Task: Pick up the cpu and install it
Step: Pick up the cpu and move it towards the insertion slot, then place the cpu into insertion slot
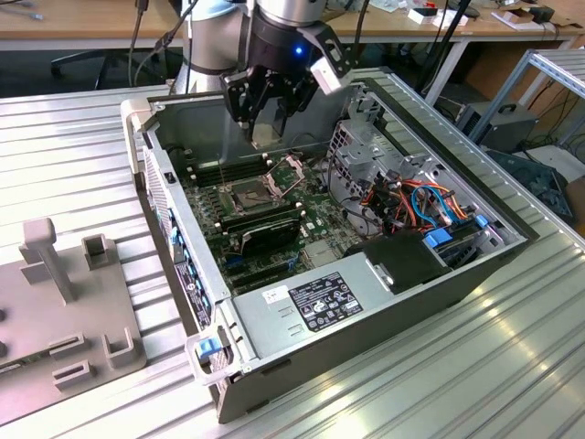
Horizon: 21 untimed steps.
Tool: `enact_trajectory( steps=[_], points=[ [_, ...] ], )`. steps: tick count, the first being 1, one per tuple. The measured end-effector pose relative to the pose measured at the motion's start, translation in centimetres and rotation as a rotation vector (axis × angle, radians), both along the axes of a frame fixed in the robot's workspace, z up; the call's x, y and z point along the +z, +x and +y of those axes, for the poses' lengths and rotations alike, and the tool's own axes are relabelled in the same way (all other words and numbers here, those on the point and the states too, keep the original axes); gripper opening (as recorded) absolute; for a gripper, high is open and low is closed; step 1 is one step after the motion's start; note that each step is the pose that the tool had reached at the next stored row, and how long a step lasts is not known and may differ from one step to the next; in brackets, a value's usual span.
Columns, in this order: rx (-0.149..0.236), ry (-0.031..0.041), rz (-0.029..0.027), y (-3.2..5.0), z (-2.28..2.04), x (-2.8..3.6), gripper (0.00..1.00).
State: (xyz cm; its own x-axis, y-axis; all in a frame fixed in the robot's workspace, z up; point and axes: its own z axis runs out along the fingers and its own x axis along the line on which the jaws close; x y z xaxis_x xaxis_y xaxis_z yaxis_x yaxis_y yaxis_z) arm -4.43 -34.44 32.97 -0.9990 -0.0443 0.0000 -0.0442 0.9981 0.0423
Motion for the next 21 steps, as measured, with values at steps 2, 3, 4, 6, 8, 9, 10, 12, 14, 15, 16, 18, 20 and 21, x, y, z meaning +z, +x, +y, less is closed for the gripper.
enact_trajectory(
  steps=[2,3,4,6,8,9,10,12,14,15,16,18,20,21],
  points=[
    [0.000,-0.0001,0.0001,0.12,0.71,-0.53,0.55],
    [0.000,0.0001,0.0001,0.15,0.99,-0.74,0.55],
    [0.000,-0.0001,0.0003,0.17,1.23,-0.97,0.55],
    [0.000,-0.0001,0.0003,0.18,1.28,-1.08,0.55],
    [0.000,-0.0002,0.0004,0.18,1.28,-1.08,0.55],
    [0.000,-0.0001,0.0003,0.18,1.29,-1.09,0.55],
    [0.000,-0.0001,0.0003,0.18,1.29,-1.11,0.55],
    [0.000,-0.0001,0.0003,0.18,1.29,-1.11,0.55],
    [0.000,-0.0001,0.0003,0.18,1.29,-1.11,0.55],
    [0.000,-0.0001,0.0003,0.18,1.29,-1.12,0.55],
    [0.000,-0.0001,0.0004,0.18,1.29,-1.12,0.55],
    [0.000,-0.0001,0.0003,0.18,1.29,-1.12,0.55],
    [0.000,-0.0001,0.0004,0.18,1.29,-1.12,0.55],
    [-0.002,0.0000,0.0003,0.18,1.29,-1.13,0.55]
  ],
)
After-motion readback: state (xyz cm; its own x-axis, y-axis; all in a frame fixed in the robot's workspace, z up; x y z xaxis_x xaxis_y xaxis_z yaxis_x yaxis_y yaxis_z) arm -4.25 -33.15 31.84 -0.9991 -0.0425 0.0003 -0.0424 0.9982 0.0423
